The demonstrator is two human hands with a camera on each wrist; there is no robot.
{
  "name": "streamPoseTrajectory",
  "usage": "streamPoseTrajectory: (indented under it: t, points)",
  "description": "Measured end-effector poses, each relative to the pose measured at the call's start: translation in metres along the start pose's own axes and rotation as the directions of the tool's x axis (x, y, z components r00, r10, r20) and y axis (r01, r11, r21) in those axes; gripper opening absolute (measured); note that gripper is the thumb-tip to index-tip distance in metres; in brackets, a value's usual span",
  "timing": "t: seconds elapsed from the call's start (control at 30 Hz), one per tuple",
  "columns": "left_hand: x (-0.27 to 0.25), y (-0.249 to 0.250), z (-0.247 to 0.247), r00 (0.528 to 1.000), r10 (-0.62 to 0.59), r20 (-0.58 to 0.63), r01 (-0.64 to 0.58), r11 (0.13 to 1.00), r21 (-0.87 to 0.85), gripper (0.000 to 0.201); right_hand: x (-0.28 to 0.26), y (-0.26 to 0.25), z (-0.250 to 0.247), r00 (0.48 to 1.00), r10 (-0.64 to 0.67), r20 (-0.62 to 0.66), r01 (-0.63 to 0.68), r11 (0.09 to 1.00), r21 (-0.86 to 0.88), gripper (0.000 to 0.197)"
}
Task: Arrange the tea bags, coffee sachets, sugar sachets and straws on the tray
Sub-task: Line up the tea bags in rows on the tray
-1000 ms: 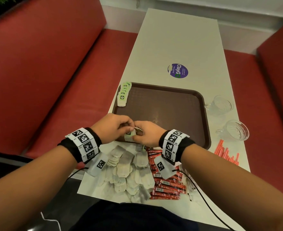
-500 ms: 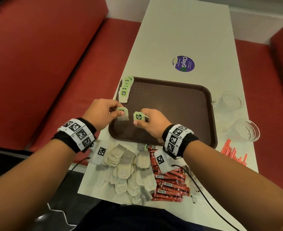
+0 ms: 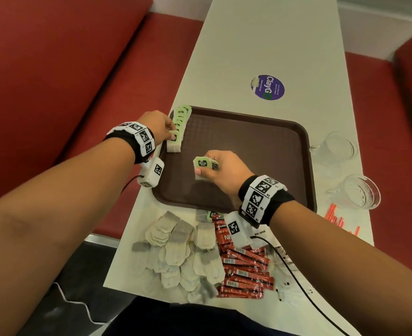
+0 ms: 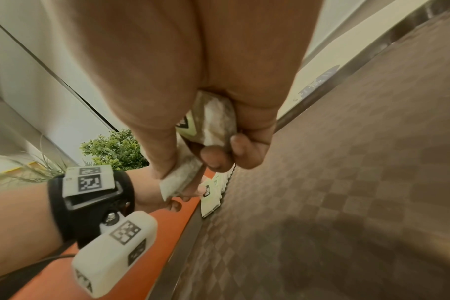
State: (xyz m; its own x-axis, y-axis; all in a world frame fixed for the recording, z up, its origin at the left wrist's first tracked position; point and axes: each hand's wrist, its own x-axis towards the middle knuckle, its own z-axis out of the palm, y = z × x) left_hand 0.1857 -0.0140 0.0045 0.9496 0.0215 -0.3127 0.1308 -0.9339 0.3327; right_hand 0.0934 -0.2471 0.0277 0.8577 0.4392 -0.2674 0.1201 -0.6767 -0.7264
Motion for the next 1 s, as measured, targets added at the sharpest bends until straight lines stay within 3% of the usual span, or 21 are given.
streamPoseTrajectory:
  t: [0.2, 0.33, 0.5, 0.6, 0.7, 0.77, 0.87, 1.0]
  points:
    - [0.003, 0.001, 0.000, 0.997, 0.006, -0.082, -0.002, 0.998, 0.055, 0.030, 0.003, 0.002, 0.001, 1.000, -0.017, 0.024, 0.017, 0.999, 0.027, 0.020]
    - [-0.001, 0.003, 0.010, 0.992, 0.063, 0.112, -0.086, 0.972, 0.219, 0.039, 0.009, 0.001, 0.001, 0.999, -0.015, 0.034, 0.014, 0.999, 0.047, 0.020]
    - [-0.001, 0.003, 0.011, 0.992, 0.091, 0.092, -0.110, 0.967, 0.229, 0.039, 0.013, -0.001, 0.001, 0.999, -0.029, 0.044, 0.028, 0.999, 0.028, 0.018]
    - [-0.010, 0.006, 0.002, 0.989, 0.140, 0.039, -0.144, 0.979, 0.144, 0.030, 0.016, -0.001, 0.001, 0.999, -0.027, 0.019, 0.027, 0.999, 0.025, 0.014]
    - [-0.037, 0.016, -0.009, 0.972, 0.232, -0.042, -0.236, 0.962, -0.134, 0.026, 0.019, 0.001, 0.000, 1.000, -0.018, -0.019, 0.019, 0.999, 0.048, 0.015]
    - [-0.059, 0.024, -0.017, 0.951, 0.308, 0.006, -0.291, 0.904, -0.312, 0.028, 0.021, 0.002, 0.000, 0.999, -0.018, -0.035, 0.021, 0.998, 0.066, 0.019]
    - [-0.078, 0.028, -0.014, 0.903, 0.424, 0.064, -0.386, 0.869, -0.310, 0.013, 0.024, 0.002, -0.001, 0.999, -0.018, -0.047, 0.023, 0.995, 0.095, 0.024]
    - [-0.078, 0.020, -0.005, 0.913, 0.409, -0.007, -0.391, 0.869, -0.303, 0.004, 0.024, 0.002, 0.004, 0.999, -0.026, -0.042, 0.028, 0.997, 0.071, 0.018]
